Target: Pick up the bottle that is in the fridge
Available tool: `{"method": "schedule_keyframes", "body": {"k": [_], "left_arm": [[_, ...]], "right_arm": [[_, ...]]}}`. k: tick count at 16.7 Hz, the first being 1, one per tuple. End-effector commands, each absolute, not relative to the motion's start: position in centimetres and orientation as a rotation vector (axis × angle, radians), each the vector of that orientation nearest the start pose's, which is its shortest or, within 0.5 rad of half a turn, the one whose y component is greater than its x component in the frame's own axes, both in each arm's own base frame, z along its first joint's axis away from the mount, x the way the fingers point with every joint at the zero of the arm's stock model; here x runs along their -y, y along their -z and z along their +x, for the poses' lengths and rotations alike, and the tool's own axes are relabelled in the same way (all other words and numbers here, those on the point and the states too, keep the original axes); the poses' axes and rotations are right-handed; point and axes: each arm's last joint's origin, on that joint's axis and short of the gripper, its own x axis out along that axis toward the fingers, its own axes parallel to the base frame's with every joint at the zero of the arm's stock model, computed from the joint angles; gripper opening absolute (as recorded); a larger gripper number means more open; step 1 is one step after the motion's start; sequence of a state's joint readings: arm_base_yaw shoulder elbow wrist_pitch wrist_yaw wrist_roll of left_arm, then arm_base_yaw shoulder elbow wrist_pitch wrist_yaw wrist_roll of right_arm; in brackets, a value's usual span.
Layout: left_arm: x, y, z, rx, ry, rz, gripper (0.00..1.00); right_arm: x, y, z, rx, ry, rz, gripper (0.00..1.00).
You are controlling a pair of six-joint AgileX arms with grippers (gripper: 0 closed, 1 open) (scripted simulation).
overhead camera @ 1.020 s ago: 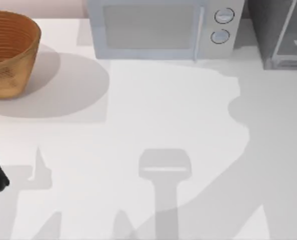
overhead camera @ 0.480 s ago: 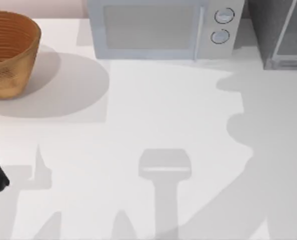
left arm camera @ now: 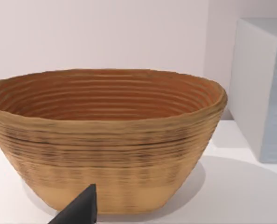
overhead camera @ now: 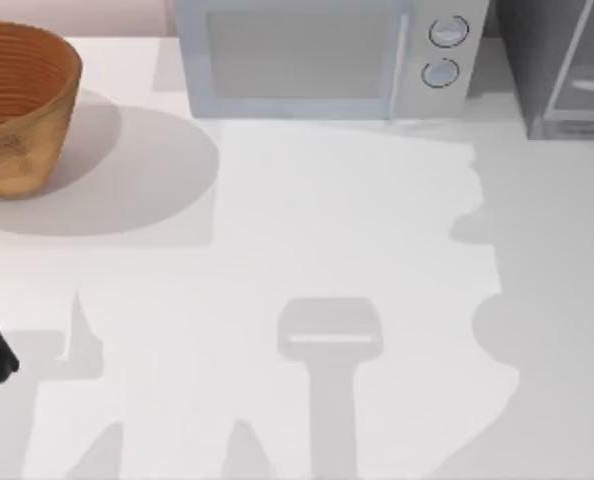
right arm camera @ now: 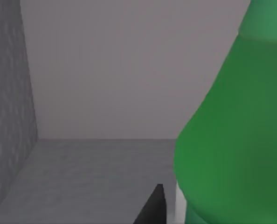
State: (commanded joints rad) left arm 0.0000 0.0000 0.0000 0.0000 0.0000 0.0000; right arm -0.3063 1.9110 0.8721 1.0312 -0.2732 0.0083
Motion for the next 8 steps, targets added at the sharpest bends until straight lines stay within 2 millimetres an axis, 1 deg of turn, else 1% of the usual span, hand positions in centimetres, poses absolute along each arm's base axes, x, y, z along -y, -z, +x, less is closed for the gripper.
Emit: {"method": "schedule_keyframes", "body": {"k": [5, 8], "left_arm": [[0.1, -16.0, 10.6, 0.000, 0.000, 0.000, 1.00], [0.1, -16.0, 10.6, 0.000, 0.000, 0.000, 1.00]], "right_arm": [[10.3, -16.6, 37.3, -0.019, 0.007, 0.000, 0.00], [9.5, -18.0, 36.1, -0.022, 0.007, -0.003, 0.00]]}}
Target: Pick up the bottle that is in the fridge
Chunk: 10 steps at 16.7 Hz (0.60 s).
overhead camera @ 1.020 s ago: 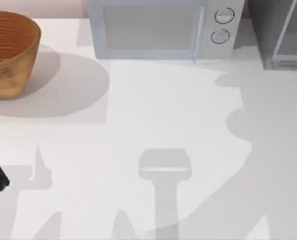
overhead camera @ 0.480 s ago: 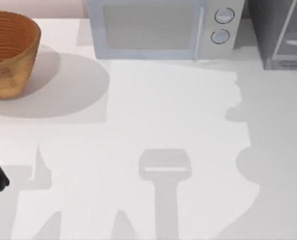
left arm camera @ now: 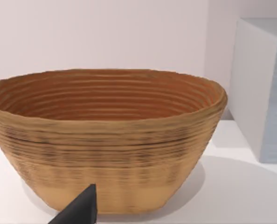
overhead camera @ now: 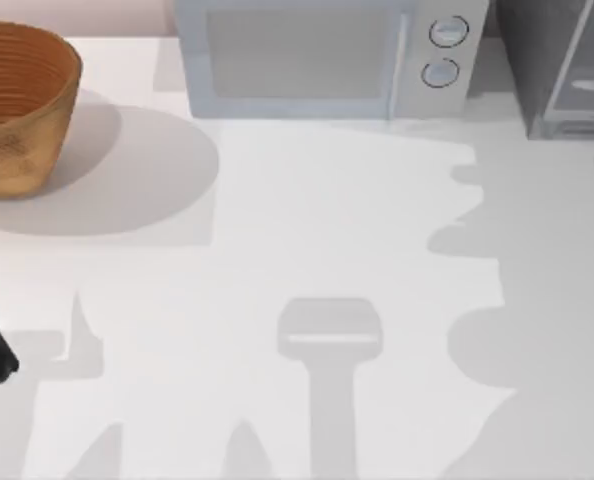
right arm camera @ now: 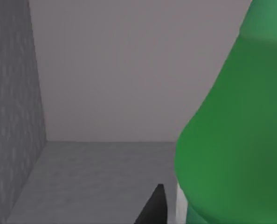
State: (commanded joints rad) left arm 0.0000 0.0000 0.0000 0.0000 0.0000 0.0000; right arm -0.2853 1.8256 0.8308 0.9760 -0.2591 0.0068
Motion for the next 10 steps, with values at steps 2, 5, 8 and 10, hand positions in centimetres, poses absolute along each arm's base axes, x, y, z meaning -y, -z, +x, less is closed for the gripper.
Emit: {"method": "schedule_keyframes", "body": {"k": [2, 5, 8, 10], "left_arm": [[0.1, -16.0, 10.6, 0.000, 0.000, 0.000, 1.00], [0.1, -16.0, 10.6, 0.000, 0.000, 0.000, 1.00], [0.1, -16.0, 10.6, 0.000, 0.000, 0.000, 1.00], [0.1, -16.0, 10.6, 0.000, 0.000, 0.000, 1.00]], "right_arm": [[8.6, -19.6, 34.7, -0.019, 0.008, -0.007, 0.00], [6.9, -22.2, 31.5, -0.009, 0.011, -0.013, 0.00], [5.0, -24.1, 27.3, -0.008, 0.013, -0.015, 0.00], [3.8, -24.4, 24.2, -0.018, 0.013, -0.012, 0.00]]}}
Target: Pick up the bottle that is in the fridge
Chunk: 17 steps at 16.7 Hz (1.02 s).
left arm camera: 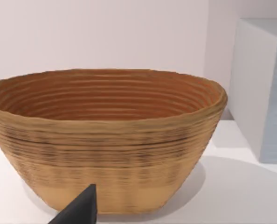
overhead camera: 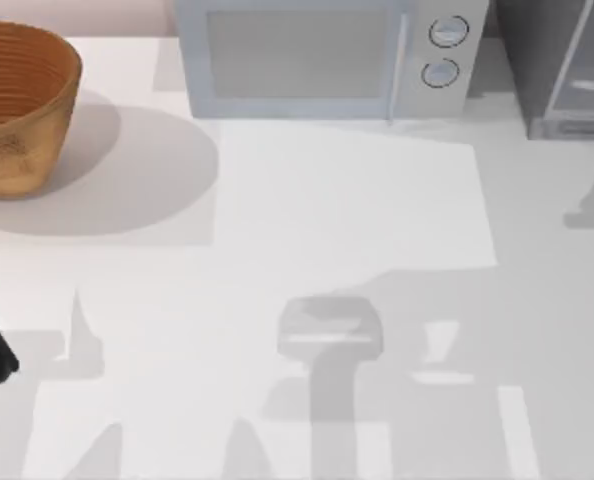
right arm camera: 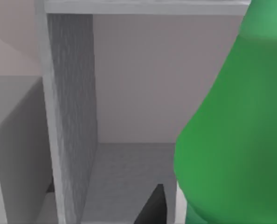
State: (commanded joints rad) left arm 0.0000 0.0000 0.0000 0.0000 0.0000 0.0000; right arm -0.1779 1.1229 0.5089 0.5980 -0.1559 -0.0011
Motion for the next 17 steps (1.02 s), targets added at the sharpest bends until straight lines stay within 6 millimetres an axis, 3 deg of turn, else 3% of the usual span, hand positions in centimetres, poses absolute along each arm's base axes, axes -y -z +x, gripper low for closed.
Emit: {"method": "schedule_keyframes", "body": {"k": [4, 8, 13, 17], "left_arm": [[0.1, -16.0, 10.6, 0.000, 0.000, 0.000, 1.00], [0.1, -16.0, 10.6, 0.000, 0.000, 0.000, 1.00], [0.1, -16.0, 10.6, 0.000, 0.000, 0.000, 1.00], [0.1, -16.0, 10.6, 0.000, 0.000, 0.000, 1.00]], "right_arm": [[1.8, -23.6, 17.6, -0.004, 0.011, -0.010, 0.00], [0.7, -20.9, 12.7, 0.035, 0.007, -0.007, 0.00], [0.2, -16.9, 10.7, 0.012, 0.001, -0.001, 0.00], [0.1, -16.0, 10.6, 0.000, 0.000, 0.000, 0.00]]}}
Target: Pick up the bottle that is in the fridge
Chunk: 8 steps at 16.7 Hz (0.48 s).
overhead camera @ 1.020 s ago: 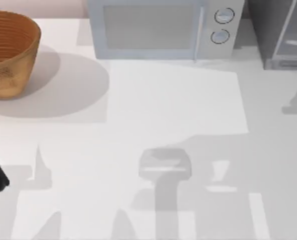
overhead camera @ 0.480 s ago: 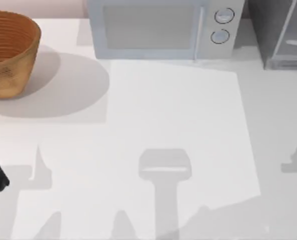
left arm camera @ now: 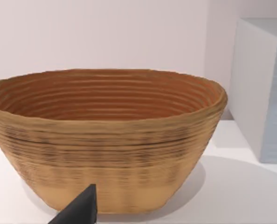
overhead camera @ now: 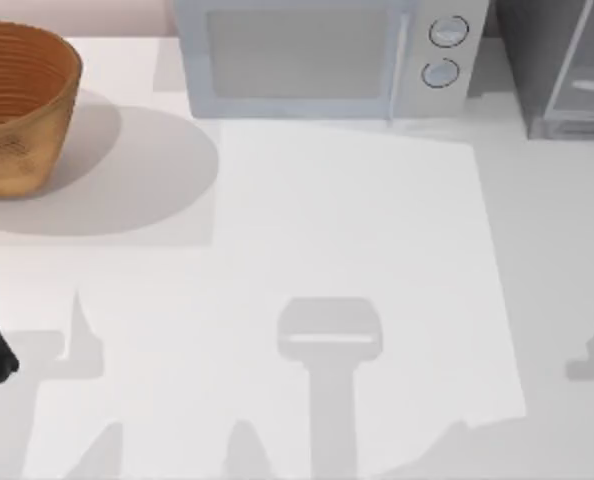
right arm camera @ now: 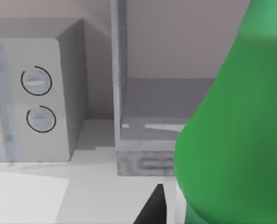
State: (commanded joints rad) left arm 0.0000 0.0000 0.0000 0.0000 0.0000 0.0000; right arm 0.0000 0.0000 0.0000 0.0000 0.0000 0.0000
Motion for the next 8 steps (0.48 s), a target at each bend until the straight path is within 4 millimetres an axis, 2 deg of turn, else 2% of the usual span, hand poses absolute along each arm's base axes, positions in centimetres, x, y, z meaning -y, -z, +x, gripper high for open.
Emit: {"method": "schedule_keyframes", "body": {"k": [5, 8], "left_arm": [[0.1, -16.0, 10.6, 0.000, 0.000, 0.000, 1.00], [0.1, -16.0, 10.6, 0.000, 0.000, 0.000, 1.00]], "right_arm": [[0.1, -16.2, 10.6, 0.001, 0.001, 0.002, 0.00], [-0.3, -17.9, 11.0, 0.018, 0.003, 0.003, 0.00]]}}
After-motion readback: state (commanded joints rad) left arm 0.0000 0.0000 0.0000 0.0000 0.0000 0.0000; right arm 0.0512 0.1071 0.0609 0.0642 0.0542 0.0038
